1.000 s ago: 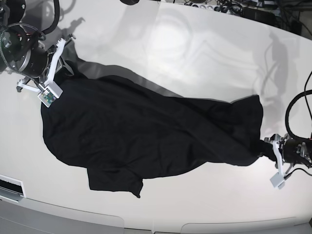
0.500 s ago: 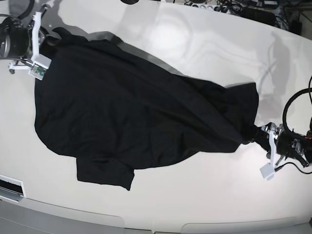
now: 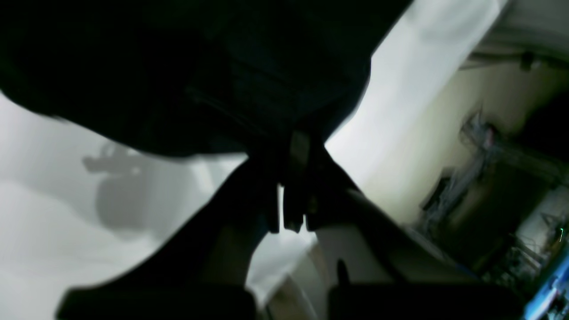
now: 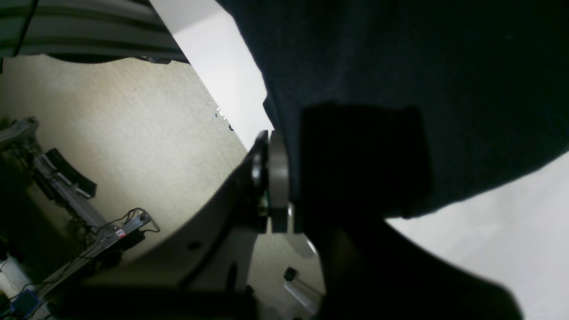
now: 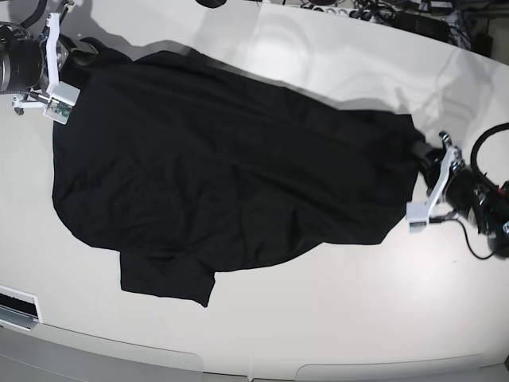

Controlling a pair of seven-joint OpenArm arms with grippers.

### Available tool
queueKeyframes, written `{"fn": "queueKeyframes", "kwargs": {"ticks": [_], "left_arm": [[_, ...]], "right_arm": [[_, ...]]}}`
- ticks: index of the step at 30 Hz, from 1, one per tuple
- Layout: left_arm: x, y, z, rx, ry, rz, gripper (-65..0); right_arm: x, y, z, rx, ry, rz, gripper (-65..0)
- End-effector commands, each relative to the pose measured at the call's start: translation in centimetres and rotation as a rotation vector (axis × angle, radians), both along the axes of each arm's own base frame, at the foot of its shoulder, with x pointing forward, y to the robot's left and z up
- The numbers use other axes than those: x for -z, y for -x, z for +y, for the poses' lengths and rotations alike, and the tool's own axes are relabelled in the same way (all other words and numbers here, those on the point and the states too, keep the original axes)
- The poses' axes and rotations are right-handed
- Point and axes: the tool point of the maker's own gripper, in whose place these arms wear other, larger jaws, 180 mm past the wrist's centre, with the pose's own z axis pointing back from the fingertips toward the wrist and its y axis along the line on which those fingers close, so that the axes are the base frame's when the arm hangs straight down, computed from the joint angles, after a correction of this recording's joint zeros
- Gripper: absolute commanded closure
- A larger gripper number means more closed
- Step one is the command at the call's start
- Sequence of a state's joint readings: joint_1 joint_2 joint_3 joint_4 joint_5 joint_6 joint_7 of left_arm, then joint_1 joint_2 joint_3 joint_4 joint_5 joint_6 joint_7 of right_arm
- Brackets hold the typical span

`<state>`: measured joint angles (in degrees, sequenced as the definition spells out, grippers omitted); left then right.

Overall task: Layout the t-shirt on the table in an organized manner, then fold the t-shirt properly
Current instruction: 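Pull the shirt edge with the left gripper away from the right gripper, then release the shirt with the left gripper and move it to the hem corner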

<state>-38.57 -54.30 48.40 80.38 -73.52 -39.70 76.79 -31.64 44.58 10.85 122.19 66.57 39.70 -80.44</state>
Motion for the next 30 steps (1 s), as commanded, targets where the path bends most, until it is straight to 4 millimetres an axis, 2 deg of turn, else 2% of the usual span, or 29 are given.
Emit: {"fn": "queueKeyframes", "kwargs": {"ticks": [1, 8, 18, 22, 23, 24, 26, 27, 28, 30], "left_arm": [[-1.2, -0.3, 0.7, 0.015, -0.011, -0.027, 0.0], [-2.3, 4.4, -0.5, 0.051, 0.069, 0.116, 0.0], [0.9, 10.7, -0.3, 0.043, 0.068, 0.299, 0.0], [1.2, 11.4, -0.3, 0.042, 0.069, 0.319, -0.1], [1.1, 11.1, -0.3, 0.042, 0.070, 0.310, -9.4], [0.9, 10.8, -0.3, 0.042, 0.068, 0.300, -20.1], [0.4, 9.6, -0.2, 0.041, 0.065, 0.268, -36.9], [0.1, 8.9, 0.0, 0.039, 0.061, 0.248, -39.9], [-0.4, 8.2, 0.2, 0.035, 0.057, 0.224, -40.1], [-1.4, 6.2, 0.3, 0.025, 0.060, 0.162, -40.0]], "right_arm": [[-0.6, -0.3, 0.0, -0.018, -0.001, -0.019, 0.0], [-0.6, -0.3, 0.0, -0.018, -0.002, -0.019, 0.0], [-0.9, 0.7, 1.0, -0.018, -0.067, 0.019, 0.0], [-0.8, 0.6, 0.8, -0.018, -0.056, 0.016, 0.0], [-0.8, 0.6, 0.8, -0.018, -0.056, 0.016, 0.0], [-0.8, 0.6, 0.9, -0.017, -0.057, 0.016, -2.6], [-0.8, 0.5, 0.8, -0.018, -0.057, 0.013, -12.6], [-0.8, 0.5, 0.8, -0.018, -0.056, 0.011, -17.4], [-0.8, 0.4, 0.8, -0.018, -0.056, 0.010, -21.2], [-0.8, 0.5, 0.8, -0.018, -0.056, 0.011, -22.9]]}}
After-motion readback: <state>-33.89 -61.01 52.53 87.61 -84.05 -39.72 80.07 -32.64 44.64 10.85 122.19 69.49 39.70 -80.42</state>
